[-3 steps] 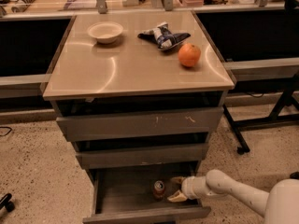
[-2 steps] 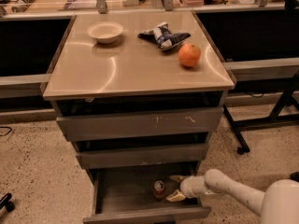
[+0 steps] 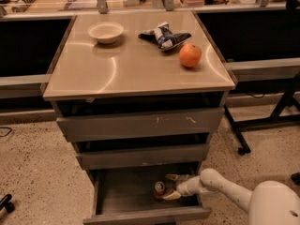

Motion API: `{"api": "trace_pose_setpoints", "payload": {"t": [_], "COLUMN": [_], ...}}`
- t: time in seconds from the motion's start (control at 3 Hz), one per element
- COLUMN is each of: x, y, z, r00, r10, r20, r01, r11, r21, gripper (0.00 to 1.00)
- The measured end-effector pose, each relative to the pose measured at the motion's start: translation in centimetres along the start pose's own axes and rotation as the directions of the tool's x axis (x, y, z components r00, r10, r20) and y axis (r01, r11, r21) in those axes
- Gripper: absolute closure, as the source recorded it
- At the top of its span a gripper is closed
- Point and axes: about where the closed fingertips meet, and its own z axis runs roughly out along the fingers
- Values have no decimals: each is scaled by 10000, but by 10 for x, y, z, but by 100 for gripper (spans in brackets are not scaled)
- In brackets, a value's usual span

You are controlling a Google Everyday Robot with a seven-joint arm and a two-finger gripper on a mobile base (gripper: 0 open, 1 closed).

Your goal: Pick coke can from bottom drawer and place on counter

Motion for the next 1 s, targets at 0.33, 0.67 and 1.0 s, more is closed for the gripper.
{"api": "trace_pose_setpoints", "payload": {"t": [0.33, 0.67, 1.0], "x": [4, 9, 14], "y": [-2, 3, 14], "z": [19, 37, 52], "r00": [9998, 9992, 9981], "r10": [117, 304, 482], "r20": [166, 273, 393], "r01": [-114, -288, -441], "r11": [9997, 9980, 9941], "r21": [-222, -562, -988], "gripper": [35, 34, 51]}}
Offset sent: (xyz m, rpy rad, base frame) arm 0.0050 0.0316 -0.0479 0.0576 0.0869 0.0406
